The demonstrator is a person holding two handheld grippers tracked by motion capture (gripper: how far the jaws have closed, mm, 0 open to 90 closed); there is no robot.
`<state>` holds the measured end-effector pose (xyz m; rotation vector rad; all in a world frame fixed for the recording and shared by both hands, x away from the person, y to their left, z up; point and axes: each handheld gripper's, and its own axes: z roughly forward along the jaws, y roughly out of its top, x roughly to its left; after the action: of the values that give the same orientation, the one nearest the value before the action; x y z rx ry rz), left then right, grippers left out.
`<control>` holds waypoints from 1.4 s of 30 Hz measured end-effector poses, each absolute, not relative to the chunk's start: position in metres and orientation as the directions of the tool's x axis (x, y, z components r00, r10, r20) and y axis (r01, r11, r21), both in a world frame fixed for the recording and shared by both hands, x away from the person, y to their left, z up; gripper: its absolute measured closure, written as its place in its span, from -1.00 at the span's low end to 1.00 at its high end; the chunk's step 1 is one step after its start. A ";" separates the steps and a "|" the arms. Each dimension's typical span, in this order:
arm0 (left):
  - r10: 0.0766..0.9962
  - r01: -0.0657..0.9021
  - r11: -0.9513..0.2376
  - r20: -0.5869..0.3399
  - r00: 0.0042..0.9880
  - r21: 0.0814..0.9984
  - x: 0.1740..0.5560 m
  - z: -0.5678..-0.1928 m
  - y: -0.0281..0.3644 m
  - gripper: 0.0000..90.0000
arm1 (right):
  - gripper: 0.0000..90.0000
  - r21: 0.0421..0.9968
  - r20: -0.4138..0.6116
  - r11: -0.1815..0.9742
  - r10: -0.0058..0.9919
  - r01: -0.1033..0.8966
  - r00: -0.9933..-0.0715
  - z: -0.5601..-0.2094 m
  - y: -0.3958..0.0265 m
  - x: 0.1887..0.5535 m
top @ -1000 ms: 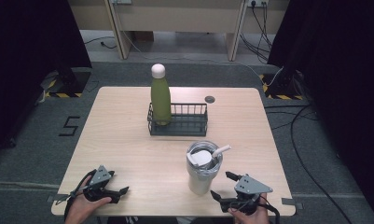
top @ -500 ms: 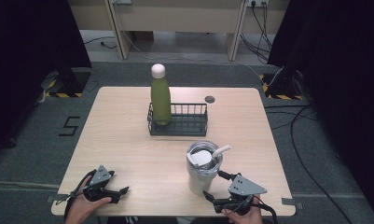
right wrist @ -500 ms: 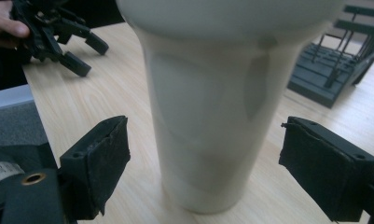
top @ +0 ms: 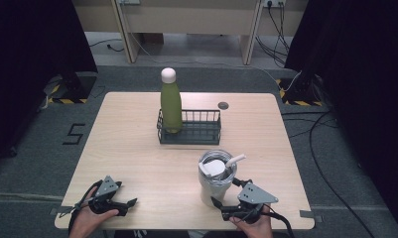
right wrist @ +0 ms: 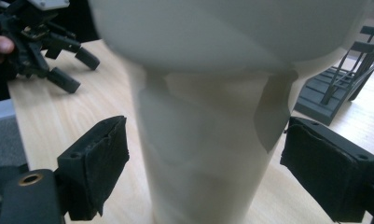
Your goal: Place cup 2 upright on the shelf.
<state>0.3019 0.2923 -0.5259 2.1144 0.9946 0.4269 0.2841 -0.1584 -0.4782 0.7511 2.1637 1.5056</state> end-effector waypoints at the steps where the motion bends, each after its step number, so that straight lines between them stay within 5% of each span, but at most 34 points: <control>1: 0.766 0.517 -0.419 -0.015 0.643 0.747 0.302 -0.526 0.292 -0.74 | -0.68 0.945 -0.015 0.262 0.637 0.197 -0.771 -0.480 -0.156 0.287; 16: 0.766 0.516 -0.417 -0.016 0.642 0.748 0.302 -0.526 0.292 -0.74 | -0.82 0.961 0.002 0.212 0.640 0.180 -0.768 -0.493 -0.140 0.300; 42: 0.764 0.514 -0.420 -0.014 0.645 0.748 0.302 -0.526 0.292 -0.73 | -0.77 0.969 0.012 0.186 0.626 0.165 -0.780 -0.508 -0.132 0.312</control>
<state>0.3017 0.2923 -0.5258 2.1146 0.9908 0.4274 0.3116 -0.1320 -0.5076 0.7432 2.0810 1.6220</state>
